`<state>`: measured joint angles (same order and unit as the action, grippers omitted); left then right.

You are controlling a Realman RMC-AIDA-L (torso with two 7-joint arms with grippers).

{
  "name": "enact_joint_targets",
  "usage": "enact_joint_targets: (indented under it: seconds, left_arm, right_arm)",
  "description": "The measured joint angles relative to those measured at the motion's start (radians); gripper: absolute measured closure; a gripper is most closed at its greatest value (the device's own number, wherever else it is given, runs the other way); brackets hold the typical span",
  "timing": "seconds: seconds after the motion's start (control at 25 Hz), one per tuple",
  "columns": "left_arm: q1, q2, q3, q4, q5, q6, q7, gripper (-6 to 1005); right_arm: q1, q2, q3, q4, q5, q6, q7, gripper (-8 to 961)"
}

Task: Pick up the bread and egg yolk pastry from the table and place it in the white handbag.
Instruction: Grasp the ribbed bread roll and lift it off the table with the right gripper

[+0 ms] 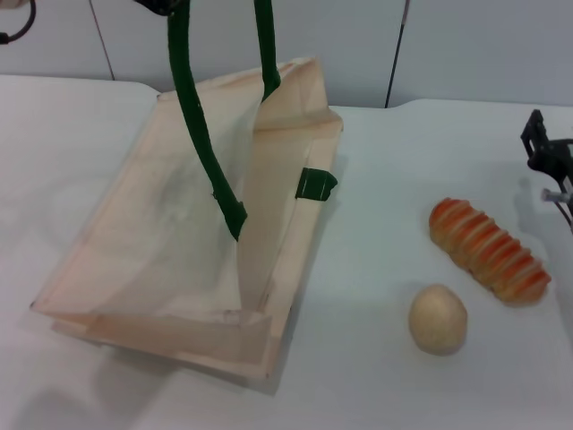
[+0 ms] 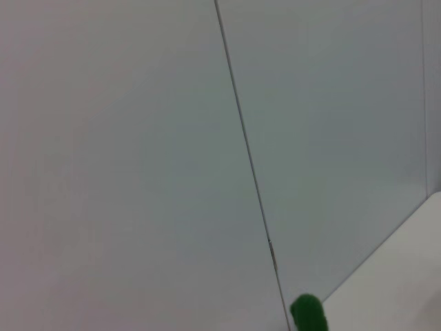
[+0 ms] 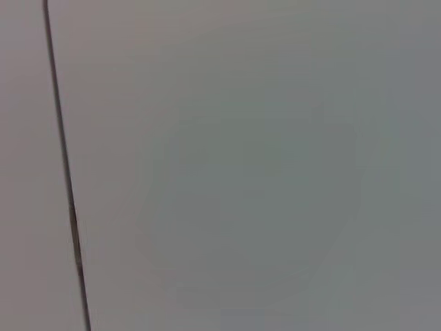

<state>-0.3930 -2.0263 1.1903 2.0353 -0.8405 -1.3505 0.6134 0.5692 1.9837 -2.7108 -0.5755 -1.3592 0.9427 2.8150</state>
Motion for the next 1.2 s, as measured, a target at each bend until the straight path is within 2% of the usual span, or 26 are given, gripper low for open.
enact_joint_targets:
  seconds: [0.2, 0.4, 0.48, 0.6, 0.88, 1.2]
  left_arm:
    - [0.0, 0.0, 0.001, -0.001, 0.008, 0.0, 0.0, 878]
    - [-0.002, 0.0, 0.005, -0.002, 0.035, 0.0, -0.002, 878]
    - [-0.002, 0.0, 0.006, -0.003, 0.038, 0.0, -0.003, 878]
    - [-0.003, -0.001, 0.006, -0.003, 0.039, 0.0, -0.004, 878]
    - [-0.003, -0.002, 0.007, -0.003, 0.04, 0.0, -0.004, 878]
    - [-0.005, -0.001, 0.001, -0.002, 0.034, -0.007, 0.0, 878]
  right_arm:
    - [0.001, -0.016, 0.058, -0.056, 0.0, 0.002, 0.001, 331]
    - [0.002, -0.065, 0.098, -0.147, -0.017, -0.063, 0.001, 333]
    - [0.001, -0.075, 0.111, -0.162, -0.057, -0.094, 0.001, 334]
    - [-0.004, -0.079, 0.147, -0.167, -0.15, -0.155, 0.001, 335]
    - [-0.011, -0.091, 0.309, -0.167, -0.316, -0.405, 0.001, 334]
    - [-0.07, -0.088, 0.506, -0.207, -0.537, -0.593, -0.007, 334]
